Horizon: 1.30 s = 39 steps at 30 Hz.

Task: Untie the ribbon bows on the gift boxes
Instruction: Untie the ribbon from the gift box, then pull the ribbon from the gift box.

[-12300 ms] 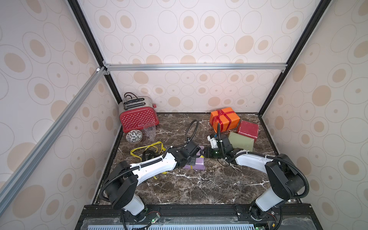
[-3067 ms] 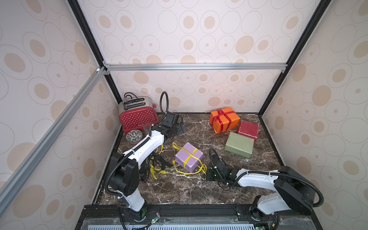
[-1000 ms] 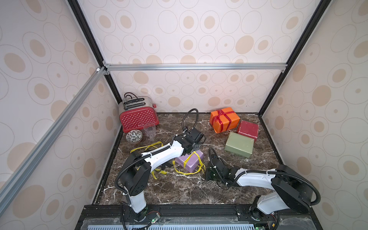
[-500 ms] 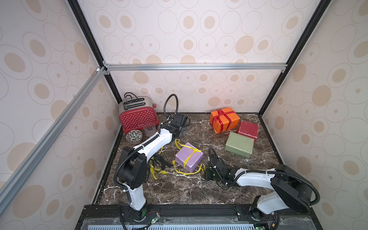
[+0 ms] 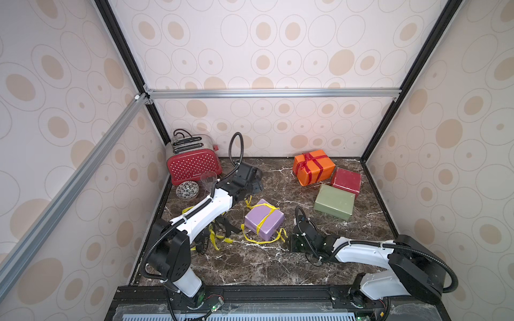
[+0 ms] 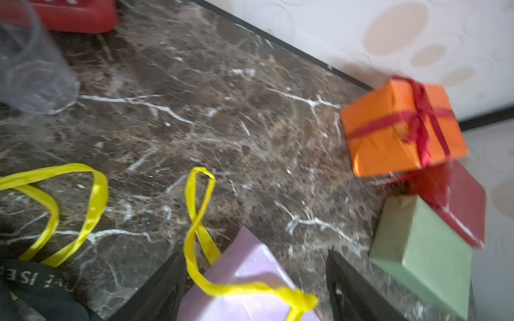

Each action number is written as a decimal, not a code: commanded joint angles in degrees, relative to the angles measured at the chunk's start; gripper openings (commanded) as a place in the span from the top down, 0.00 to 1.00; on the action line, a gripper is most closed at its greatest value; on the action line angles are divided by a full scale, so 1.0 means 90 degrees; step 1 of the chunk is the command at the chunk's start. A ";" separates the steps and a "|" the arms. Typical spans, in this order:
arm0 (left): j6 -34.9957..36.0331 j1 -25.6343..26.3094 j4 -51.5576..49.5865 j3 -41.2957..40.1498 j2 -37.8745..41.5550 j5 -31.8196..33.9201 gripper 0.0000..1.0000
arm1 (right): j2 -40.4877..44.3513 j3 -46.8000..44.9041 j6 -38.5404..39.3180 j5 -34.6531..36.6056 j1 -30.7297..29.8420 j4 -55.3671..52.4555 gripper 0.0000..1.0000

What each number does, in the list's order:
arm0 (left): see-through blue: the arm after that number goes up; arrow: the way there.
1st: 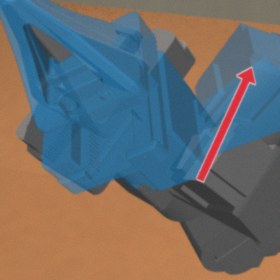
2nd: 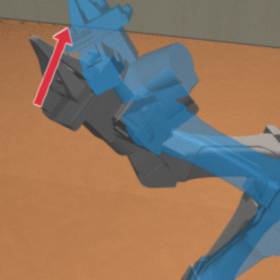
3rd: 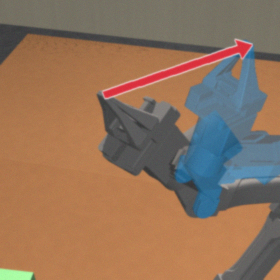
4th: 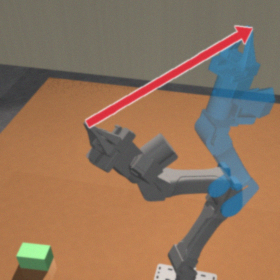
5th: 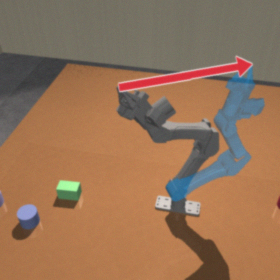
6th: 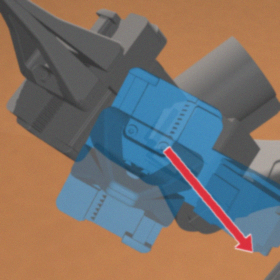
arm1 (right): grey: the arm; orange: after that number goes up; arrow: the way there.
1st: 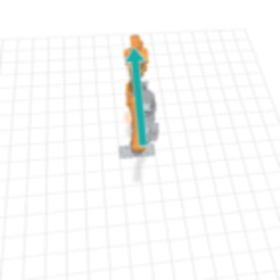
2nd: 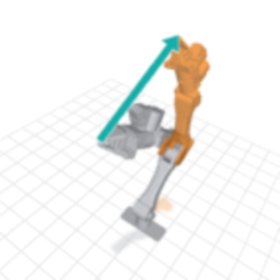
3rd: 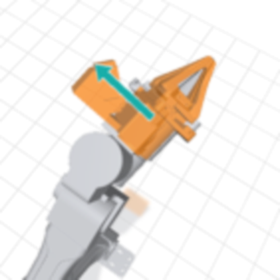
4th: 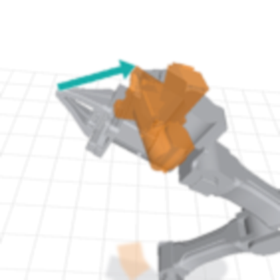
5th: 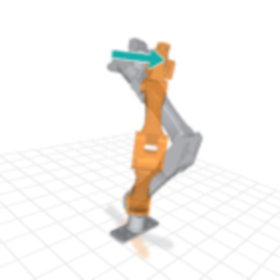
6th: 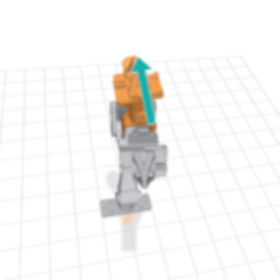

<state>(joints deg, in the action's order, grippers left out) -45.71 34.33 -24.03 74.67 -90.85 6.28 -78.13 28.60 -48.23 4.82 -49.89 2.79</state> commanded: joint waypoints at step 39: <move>0.2102 0.1279 -0.1151 0.0080 -0.1239 -0.0718 0.82 | 0.1317 0.0489 0.1726 0.3199 0.0957 -0.0318 0.56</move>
<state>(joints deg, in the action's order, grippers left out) -26.33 45.43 -33.95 73.58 -100.18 3.14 -65.45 31.70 -32.49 33.26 -42.24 -0.36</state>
